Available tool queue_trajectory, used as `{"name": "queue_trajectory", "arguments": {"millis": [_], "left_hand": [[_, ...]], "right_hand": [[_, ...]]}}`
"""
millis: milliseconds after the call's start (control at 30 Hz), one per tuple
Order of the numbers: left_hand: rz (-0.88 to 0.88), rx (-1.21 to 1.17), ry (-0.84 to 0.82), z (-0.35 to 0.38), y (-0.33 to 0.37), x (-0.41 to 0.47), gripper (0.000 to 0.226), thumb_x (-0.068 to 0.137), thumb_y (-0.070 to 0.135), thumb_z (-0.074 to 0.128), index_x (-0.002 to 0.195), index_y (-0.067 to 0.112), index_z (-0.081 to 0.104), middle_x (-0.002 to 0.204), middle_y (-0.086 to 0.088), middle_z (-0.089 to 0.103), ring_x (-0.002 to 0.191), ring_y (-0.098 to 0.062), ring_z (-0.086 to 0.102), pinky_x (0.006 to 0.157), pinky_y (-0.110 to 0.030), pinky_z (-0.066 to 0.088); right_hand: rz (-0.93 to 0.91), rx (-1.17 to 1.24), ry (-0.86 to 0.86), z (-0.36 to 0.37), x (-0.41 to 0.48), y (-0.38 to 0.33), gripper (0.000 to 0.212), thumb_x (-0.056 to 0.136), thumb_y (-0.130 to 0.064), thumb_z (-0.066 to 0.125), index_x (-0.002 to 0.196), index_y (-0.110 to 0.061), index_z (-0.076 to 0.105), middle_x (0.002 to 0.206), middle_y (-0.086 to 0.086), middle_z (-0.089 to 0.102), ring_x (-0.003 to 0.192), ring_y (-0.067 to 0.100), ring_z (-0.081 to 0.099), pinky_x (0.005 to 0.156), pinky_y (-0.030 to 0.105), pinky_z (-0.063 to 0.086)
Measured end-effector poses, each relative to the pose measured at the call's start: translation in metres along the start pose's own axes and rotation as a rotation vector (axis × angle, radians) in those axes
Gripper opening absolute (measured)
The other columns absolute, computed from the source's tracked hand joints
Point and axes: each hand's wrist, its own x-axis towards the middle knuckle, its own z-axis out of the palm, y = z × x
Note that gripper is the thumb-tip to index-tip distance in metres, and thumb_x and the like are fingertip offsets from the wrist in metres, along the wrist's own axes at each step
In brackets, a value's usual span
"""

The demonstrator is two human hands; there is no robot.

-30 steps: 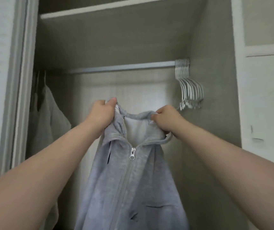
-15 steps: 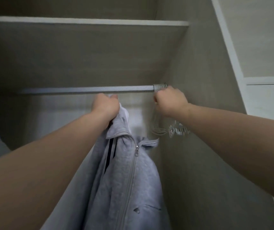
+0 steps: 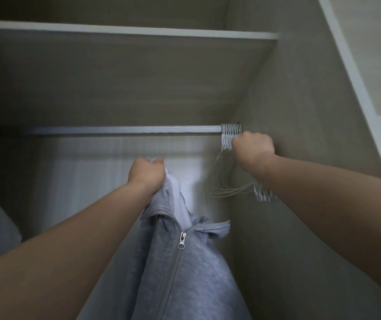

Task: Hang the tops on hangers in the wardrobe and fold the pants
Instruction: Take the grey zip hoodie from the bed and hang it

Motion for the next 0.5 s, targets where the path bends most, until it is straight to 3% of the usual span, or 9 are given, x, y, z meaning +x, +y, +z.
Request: {"name": "queue_trajectory", "arguments": {"millis": [167, 300, 400, 500], "left_hand": [[-0.021, -0.008, -0.015, 0.000, -0.011, -0.001, 0.038, 0.102, 0.033, 0.055, 0.116, 0.000, 0.064, 0.108, -0.015, 0.065, 0.104, -0.036, 0.063, 0.091, -0.034, 0.047], [-0.025, -0.009, -0.035, 0.001, -0.016, -0.009, 0.032, 0.102, 0.031, 0.055, 0.096, 0.001, 0.064, 0.090, -0.011, 0.066, 0.096, -0.035, 0.065, 0.083, -0.033, 0.046], [-0.025, -0.008, -0.055, 0.003, -0.023, -0.017, 0.038, 0.101, 0.029, 0.054, 0.092, -0.006, 0.066, 0.091, -0.017, 0.069, 0.089, -0.035, 0.067, 0.077, -0.034, 0.048], [-0.019, -0.001, -0.091, 0.004, -0.030, -0.024, 0.036, 0.100, 0.028, 0.053, 0.090, -0.003, 0.066, 0.085, -0.016, 0.061, 0.078, -0.028, 0.061, 0.071, -0.034, 0.045]], "right_hand": [[0.031, 0.049, 0.056, -0.008, 0.008, 0.004, 0.035, 0.096, -0.004, 0.047, 0.128, -0.007, 0.061, 0.126, 0.014, 0.055, 0.119, 0.038, 0.055, 0.076, 0.039, 0.042], [-0.053, 0.020, 0.107, -0.010, 0.006, 0.008, 0.034, 0.096, -0.001, 0.045, 0.126, -0.008, 0.061, 0.122, 0.014, 0.059, 0.111, 0.039, 0.064, 0.071, 0.039, 0.042], [-0.142, -0.053, 0.073, -0.006, -0.003, 0.006, 0.034, 0.094, 0.003, 0.046, 0.120, -0.009, 0.065, 0.119, 0.012, 0.063, 0.108, 0.037, 0.066, 0.073, 0.039, 0.049], [-0.177, -0.090, 0.032, -0.005, -0.009, 0.000, 0.036, 0.091, 0.005, 0.048, 0.118, -0.010, 0.067, 0.118, 0.011, 0.064, 0.109, 0.036, 0.066, 0.070, 0.039, 0.049]]}}
